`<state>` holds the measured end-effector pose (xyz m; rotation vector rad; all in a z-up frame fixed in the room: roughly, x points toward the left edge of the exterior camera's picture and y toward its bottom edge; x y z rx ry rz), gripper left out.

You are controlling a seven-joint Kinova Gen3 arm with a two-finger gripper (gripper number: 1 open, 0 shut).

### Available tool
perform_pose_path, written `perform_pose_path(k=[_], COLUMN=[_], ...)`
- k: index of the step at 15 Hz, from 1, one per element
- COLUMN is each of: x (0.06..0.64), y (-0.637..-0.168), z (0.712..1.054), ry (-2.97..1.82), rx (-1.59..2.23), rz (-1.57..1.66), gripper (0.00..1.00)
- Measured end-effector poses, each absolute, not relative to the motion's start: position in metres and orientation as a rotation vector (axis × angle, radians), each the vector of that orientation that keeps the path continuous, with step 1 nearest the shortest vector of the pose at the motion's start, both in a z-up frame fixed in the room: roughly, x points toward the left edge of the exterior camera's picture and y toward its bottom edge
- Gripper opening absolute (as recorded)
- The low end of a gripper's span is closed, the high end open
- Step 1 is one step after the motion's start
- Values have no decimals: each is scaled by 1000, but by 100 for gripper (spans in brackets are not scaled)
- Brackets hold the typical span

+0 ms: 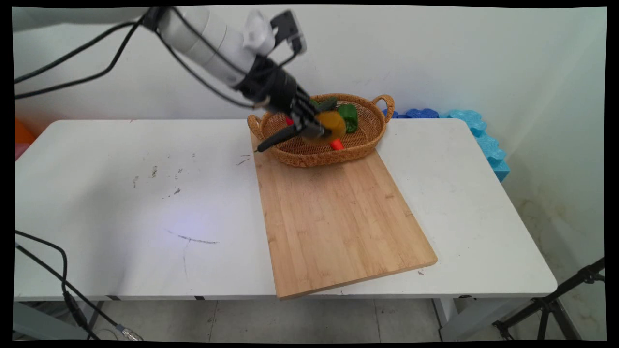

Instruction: Place the picked object in the vegetable basket

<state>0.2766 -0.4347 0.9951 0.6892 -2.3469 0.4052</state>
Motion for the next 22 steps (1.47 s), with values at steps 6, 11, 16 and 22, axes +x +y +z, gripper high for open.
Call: perform_pose_path(k=[6,11,16,22], x=[291,299,292,278], y=[-490,-530,-557,-572], z=[1007,992,962,930], ry=[-2308,-2316,-2336,-2353], rx=[824,920,983,1010], rz=[518,581,554,479], gripper=[0,0,0,0])
